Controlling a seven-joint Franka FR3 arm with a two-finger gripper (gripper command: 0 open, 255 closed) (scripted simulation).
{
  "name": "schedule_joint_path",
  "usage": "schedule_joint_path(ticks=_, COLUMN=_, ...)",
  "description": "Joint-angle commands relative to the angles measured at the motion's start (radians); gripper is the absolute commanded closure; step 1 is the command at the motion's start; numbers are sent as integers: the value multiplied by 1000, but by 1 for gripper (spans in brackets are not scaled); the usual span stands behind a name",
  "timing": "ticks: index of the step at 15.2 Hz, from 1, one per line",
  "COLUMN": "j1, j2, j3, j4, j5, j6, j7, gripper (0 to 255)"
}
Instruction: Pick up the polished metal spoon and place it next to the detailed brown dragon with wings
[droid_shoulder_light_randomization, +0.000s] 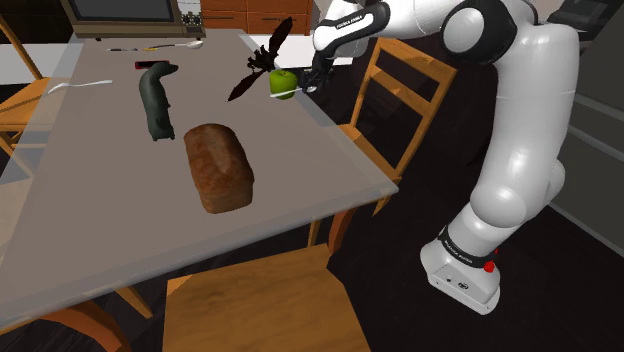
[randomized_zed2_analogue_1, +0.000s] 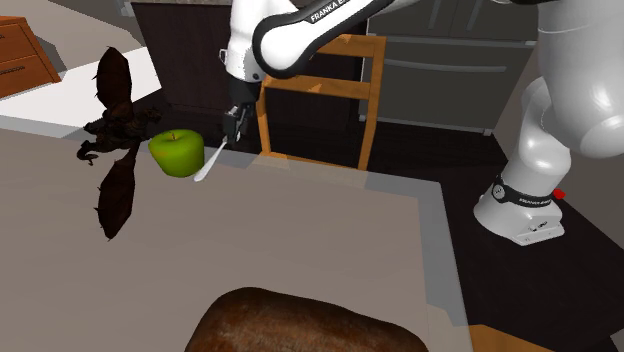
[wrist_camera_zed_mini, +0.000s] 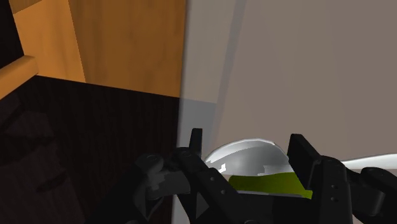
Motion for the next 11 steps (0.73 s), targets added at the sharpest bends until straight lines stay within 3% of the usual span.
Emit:
schedule_joint_path(ticks=1, j1=0, j2=11, j3=1, j4=-11, j5=1, j6=22, j7=-2, gripper=255)
schedule_joint_path(ticks=11, j1=-2, j2=70, j3=4, j4=-46, j5=7, j6=116, j7=-11, gripper=255)
